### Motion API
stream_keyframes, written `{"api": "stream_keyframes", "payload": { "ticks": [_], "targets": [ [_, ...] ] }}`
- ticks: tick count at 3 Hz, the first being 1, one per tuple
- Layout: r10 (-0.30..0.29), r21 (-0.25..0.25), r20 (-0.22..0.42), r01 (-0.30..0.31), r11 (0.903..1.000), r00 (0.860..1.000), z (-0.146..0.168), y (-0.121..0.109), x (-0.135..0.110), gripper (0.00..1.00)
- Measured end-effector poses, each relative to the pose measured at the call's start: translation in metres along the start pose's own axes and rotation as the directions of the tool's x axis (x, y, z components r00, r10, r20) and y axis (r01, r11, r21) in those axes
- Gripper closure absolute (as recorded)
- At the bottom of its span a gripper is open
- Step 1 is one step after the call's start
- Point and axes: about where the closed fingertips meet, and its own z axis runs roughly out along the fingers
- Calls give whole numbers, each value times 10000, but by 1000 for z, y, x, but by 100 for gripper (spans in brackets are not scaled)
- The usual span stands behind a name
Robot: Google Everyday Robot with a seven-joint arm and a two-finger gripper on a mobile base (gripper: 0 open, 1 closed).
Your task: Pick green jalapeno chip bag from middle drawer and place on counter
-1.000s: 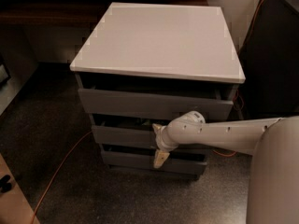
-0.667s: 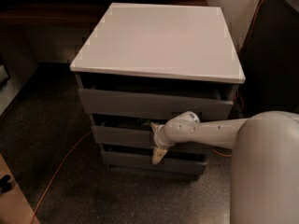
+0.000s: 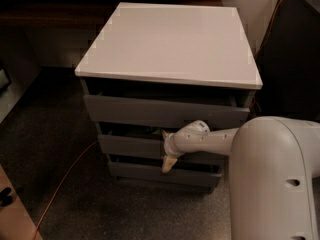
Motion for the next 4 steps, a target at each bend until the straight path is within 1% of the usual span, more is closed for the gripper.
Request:
{"api": "stream_keyframes", "payload": {
  "ticks": [1,2,3,4],
  "targets": [
    [207,-39,-275,-208,9998,9994,9,-6,11,13],
    [394,-320,-551,-412,9986,9977,11,-6,19,38],
    [373,-618,-657,-413,9972,9971,5,2,20,60],
    [172,-837,-583,-221,9962,9982,-7,15,15,83]
  ]
}}
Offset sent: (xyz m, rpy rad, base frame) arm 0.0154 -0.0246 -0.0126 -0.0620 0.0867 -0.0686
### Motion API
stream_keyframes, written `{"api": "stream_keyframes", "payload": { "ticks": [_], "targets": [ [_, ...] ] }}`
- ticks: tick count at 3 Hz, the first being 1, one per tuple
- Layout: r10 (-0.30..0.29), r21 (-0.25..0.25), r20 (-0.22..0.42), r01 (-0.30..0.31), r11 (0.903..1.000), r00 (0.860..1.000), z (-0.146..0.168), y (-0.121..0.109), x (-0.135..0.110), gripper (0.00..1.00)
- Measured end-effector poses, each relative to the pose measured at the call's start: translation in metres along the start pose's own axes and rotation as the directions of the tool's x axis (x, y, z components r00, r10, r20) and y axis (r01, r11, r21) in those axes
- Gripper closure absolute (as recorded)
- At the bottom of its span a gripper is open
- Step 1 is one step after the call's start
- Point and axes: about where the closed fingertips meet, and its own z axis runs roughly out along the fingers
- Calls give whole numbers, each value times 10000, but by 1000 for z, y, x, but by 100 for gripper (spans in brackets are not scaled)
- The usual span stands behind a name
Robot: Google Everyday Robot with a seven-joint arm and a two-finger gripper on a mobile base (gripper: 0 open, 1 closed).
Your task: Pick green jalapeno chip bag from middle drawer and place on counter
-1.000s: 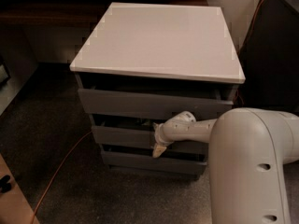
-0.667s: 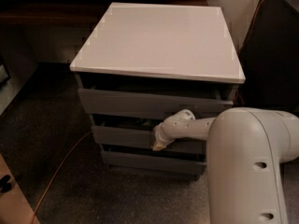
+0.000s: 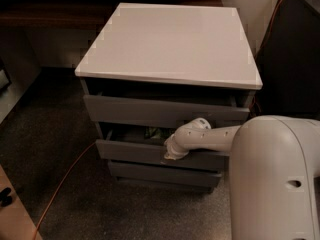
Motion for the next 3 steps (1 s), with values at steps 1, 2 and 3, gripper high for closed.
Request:
{"api": "stream_keyframes", "payload": {
  "ticks": [1,2,3],
  "targets": [
    [-374,-274,76,376,9989,9993,-10,24,-8,100],
    [-703,-663,80,707,9953,9975,-14,56,-12,100],
    [-903,-868,184,915,9920,9957,-17,84,-17,100]
  ]
}}
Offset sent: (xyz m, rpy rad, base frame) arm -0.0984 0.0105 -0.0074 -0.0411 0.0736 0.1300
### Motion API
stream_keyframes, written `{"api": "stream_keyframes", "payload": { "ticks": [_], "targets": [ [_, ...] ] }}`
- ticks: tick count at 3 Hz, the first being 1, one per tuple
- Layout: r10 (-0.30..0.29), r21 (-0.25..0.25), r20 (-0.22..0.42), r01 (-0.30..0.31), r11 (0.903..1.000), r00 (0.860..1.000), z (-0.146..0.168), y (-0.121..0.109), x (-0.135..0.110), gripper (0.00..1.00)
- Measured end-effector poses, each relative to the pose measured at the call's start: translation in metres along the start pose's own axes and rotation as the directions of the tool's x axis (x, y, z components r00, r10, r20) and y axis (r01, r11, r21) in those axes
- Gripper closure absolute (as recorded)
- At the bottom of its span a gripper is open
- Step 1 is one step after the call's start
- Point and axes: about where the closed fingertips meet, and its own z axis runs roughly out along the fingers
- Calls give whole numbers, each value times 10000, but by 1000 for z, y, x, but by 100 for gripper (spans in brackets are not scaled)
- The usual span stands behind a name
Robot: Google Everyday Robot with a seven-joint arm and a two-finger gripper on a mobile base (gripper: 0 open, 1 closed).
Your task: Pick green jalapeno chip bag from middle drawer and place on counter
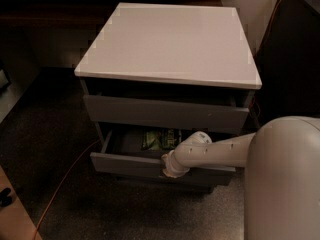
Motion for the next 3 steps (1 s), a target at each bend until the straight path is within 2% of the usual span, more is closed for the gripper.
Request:
{"api": "stream_keyframes", "payload": {
  "ticks": [1,2,3],
  "targets": [
    [0,0,0,0,10000,10000,-2,-1,-1,100],
    [-45,-185,108,47,9998,9999,-4,22,-6,100],
    [-61,-230,137,64,9997,9999,-5,29,-7,100]
  ]
}}
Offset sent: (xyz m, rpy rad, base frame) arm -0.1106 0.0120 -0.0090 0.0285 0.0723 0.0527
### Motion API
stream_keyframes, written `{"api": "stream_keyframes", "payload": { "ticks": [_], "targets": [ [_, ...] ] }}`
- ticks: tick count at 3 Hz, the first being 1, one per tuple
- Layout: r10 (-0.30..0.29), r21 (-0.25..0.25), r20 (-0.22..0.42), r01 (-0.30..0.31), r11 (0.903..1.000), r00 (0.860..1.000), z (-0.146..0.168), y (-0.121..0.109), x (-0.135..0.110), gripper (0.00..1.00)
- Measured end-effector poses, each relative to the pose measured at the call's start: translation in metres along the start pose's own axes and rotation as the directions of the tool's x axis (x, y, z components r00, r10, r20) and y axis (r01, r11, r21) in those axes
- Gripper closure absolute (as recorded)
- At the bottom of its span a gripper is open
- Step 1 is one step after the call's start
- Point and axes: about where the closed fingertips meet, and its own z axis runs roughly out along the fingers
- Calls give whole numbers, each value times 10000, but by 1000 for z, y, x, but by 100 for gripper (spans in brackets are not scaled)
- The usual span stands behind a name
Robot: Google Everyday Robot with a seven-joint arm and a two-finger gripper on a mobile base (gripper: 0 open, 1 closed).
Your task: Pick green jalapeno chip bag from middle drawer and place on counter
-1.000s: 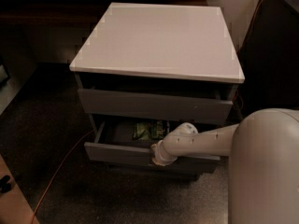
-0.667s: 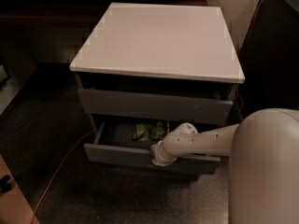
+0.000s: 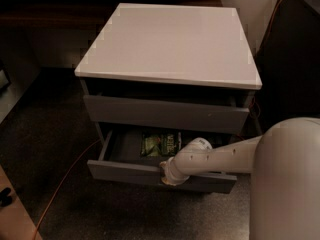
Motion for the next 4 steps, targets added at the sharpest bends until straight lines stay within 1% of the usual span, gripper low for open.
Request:
{"api": "stream_keyframes", "payload": {
  "ticks": [1,2,3,4],
  "targets": [
    [0,0,0,0,10000,10000,-1,0,0,100],
    [47,-308,119,-44,9995,9999,-5,32,-9,77],
    [47,-307,120,-44,9995,9999,-7,31,-10,48],
    [47,-307,120,-44,9995,9999,-7,31,-10,61]
  ]
}}
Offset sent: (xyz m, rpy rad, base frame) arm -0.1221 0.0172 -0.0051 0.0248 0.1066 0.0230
